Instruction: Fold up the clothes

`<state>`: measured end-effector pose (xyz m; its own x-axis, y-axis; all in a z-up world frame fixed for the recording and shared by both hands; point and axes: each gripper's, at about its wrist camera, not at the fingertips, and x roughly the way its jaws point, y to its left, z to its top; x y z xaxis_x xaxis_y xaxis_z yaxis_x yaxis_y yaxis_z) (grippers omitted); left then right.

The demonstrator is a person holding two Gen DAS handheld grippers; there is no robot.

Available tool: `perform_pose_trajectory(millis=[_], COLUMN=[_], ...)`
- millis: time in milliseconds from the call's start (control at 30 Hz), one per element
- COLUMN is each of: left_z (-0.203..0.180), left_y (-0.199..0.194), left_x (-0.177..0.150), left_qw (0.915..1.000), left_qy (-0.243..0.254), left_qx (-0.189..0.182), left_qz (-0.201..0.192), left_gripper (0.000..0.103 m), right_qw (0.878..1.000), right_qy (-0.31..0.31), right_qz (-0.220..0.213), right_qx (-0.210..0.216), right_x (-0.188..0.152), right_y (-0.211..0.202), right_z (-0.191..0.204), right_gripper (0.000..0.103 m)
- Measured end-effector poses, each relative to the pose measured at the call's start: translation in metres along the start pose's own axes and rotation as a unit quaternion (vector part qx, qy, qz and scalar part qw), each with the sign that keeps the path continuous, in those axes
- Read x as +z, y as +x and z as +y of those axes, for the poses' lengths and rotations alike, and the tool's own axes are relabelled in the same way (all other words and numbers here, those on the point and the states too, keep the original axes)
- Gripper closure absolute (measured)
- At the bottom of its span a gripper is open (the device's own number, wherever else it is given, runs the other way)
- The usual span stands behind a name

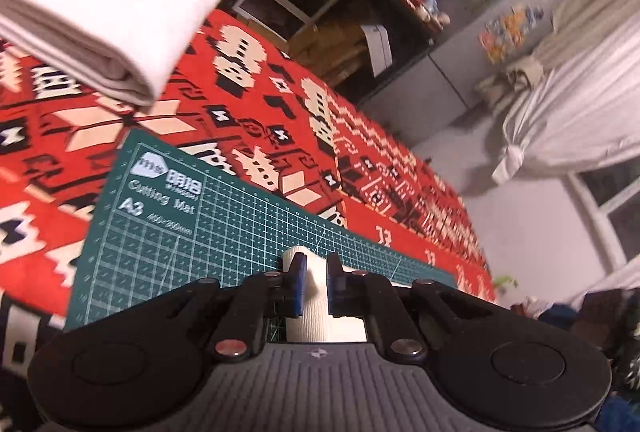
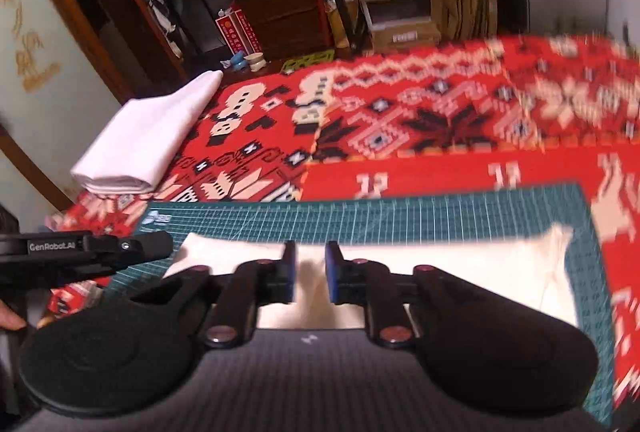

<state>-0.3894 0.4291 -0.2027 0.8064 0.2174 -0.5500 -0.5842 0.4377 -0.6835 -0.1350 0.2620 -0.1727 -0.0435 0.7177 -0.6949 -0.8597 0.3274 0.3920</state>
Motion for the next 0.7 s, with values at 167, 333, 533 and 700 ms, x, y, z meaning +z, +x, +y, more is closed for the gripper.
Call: perform_pose_trajectory(millis=[167, 333, 533, 700], left_z=[-0.010, -0.021, -0.034, -0.033], left_y=[-0.009, -0.018, -0.027, -0.037], left_x=[-0.010, -0.020, -0.033, -0.059], left_qw=[0.9990, 0.9970, 0.9927, 0.9909], left_qy=[0.042, 0.076, 0.109, 0.109], left_qx=[0.008, 0.008, -0.035, -0.034], left_qz=[0.013, 0.007, 0.039, 0.070], left_gripper=[0.090, 0.096, 0.097, 0.098], right_qw=[0.999, 1.000, 0.999, 0.995], right_qy=[0.032, -0.001, -0.036, -0.086], right_qz=[0.019, 0.022, 0.002, 0.017], right_qx=[0.018, 0.001, 0.023, 0.050], right_x=[-0.005, -0.004, -0.019, -0.047], right_y=[0.014, 0.021, -0.014, -0.035], right_z=[-0.011, 0.004, 0.023, 0.048], right_gripper=[0.092, 0.093, 0.082, 0.086])
